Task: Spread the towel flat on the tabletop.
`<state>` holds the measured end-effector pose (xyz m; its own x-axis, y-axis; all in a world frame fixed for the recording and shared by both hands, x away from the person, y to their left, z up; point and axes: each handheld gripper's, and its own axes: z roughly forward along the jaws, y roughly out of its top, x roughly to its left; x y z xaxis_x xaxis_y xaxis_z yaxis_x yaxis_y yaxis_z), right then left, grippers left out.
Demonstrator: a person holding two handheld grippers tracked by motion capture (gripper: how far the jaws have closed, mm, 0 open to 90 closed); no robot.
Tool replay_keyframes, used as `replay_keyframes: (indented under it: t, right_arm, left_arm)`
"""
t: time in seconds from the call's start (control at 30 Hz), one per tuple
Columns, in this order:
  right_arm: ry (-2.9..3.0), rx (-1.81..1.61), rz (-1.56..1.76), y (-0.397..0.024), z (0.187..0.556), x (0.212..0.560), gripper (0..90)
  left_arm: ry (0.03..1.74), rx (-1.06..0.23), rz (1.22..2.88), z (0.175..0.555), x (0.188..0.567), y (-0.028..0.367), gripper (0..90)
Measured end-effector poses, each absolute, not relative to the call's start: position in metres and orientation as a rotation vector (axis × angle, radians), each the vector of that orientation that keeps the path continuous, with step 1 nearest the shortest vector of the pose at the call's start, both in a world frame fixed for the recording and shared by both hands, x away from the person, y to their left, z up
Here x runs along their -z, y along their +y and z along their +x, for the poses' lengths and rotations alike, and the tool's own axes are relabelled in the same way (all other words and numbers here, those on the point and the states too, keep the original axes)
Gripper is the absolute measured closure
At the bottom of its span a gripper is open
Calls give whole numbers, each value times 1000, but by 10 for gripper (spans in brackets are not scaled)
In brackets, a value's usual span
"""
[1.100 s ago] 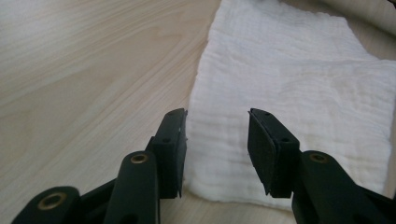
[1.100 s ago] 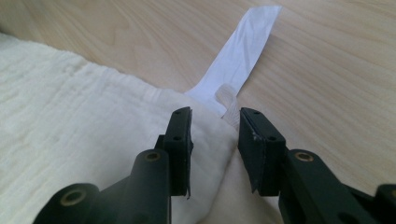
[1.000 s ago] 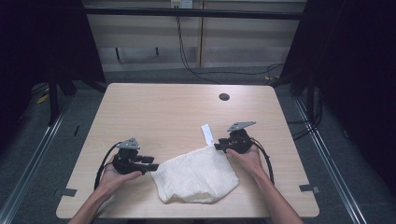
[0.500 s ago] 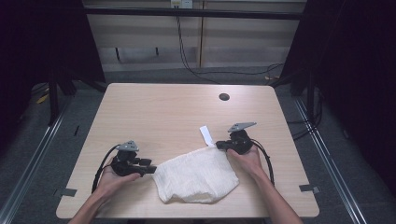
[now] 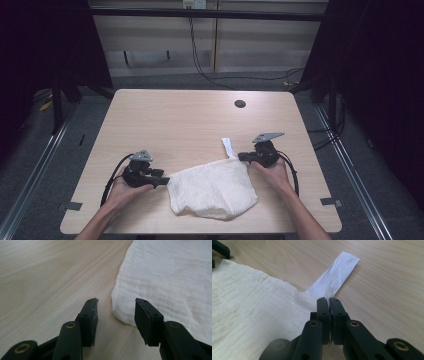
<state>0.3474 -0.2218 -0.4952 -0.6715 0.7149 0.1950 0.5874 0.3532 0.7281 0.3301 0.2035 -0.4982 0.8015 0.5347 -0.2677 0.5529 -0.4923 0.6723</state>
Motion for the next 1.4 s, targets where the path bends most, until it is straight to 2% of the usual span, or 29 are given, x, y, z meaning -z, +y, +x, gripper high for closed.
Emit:
replay_keyframes:
  t: [0.13,0.23,0.33,0.37,0.53,0.83,0.97,1.4]
  right_arm:
    - [2433,-1242,1194,-224,346,494,873]
    - [2430,-1245,1188,-223,344,493,873]
    - [2441,-1240,1175,-221,341,493,873]
    - [2459,-1225,1173,-220,340,495,872]
    - [2453,-1237,1186,-222,339,493,873]
    - [2420,-1315,1187,-227,336,483,875]
    - [2403,-1353,1184,-229,335,476,876]
    - [2334,-1455,1164,-244,329,447,878]
  left_arm:
    - [778,11,2194,332,499,195,559]
    - [741,-37,2225,327,499,189,636]
    - [679,-32,2254,321,498,183,709]
    - [671,-32,2263,320,498,181,778]
    - [660,0,2264,320,498,180,867]
    - [716,76,2210,325,496,187,882]
    - [724,97,2133,327,487,193,882]
    - [695,51,2020,335,449,201,884]
